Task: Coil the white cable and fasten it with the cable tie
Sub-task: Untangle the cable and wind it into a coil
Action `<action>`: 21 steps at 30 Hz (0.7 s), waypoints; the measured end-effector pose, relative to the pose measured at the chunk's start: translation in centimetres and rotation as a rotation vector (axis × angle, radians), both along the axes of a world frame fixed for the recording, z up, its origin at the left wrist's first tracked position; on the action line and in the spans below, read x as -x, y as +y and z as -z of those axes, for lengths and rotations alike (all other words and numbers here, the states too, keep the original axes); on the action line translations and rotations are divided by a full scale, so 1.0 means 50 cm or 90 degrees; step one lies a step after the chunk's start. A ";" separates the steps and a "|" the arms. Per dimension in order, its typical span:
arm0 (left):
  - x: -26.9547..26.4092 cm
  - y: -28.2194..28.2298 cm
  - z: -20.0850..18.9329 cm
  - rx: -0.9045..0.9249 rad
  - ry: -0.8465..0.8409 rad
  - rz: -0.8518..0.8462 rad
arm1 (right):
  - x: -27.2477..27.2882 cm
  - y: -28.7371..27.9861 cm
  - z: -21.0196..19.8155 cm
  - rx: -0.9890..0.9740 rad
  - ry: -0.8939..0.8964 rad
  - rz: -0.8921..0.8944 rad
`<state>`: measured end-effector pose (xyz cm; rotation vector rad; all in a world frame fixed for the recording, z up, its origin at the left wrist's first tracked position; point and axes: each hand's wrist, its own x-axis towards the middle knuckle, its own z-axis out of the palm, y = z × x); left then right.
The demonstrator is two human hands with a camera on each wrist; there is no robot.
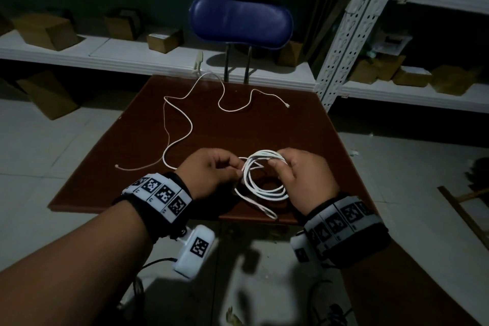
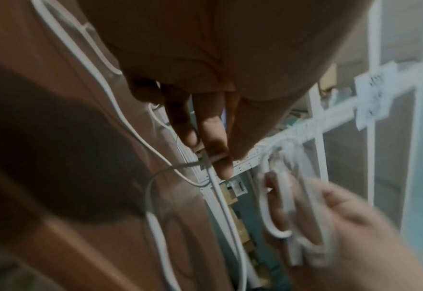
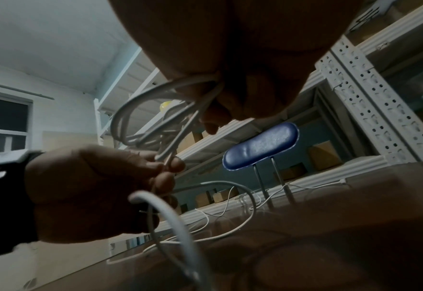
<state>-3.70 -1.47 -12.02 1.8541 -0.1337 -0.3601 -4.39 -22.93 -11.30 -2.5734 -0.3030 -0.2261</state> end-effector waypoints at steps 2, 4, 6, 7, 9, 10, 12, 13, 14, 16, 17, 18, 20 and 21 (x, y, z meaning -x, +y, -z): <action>-0.001 0.001 -0.007 0.080 0.072 -0.005 | -0.001 0.002 0.002 0.002 -0.017 0.015; -0.002 0.006 -0.004 0.101 0.101 -0.002 | -0.001 0.004 0.005 0.014 -0.033 0.019; 0.000 0.007 0.006 0.081 0.067 0.016 | 0.000 0.008 0.008 0.023 -0.027 0.017; 0.002 0.006 0.010 0.072 0.042 0.026 | 0.000 0.009 0.008 0.023 -0.019 0.014; 0.002 0.006 0.015 0.055 0.014 0.030 | 0.002 0.010 0.007 0.019 -0.006 0.008; 0.000 0.006 0.017 0.050 0.007 0.029 | 0.003 0.011 0.005 0.011 0.003 0.007; -0.002 0.007 0.016 0.045 0.005 0.036 | 0.006 0.012 0.003 -0.021 0.035 0.011; -0.002 0.007 0.013 0.040 0.005 0.043 | 0.006 0.012 0.004 -0.039 0.050 0.016; -0.001 0.007 0.011 0.032 0.002 0.052 | 0.006 0.013 0.003 -0.052 0.059 0.019; 0.000 0.007 0.010 0.014 -0.006 0.060 | 0.006 0.012 0.005 -0.066 0.075 0.014; -0.001 0.007 0.012 0.013 -0.006 0.058 | 0.006 0.012 0.005 -0.075 0.085 0.008; -0.003 0.008 0.016 0.018 -0.006 0.053 | 0.006 0.011 0.007 -0.089 0.098 0.004; -0.005 0.009 0.021 0.028 -0.015 0.039 | 0.009 0.012 0.006 -0.160 0.123 0.007; -0.007 0.009 0.023 0.031 -0.021 0.032 | 0.010 0.013 0.008 -0.222 0.138 0.016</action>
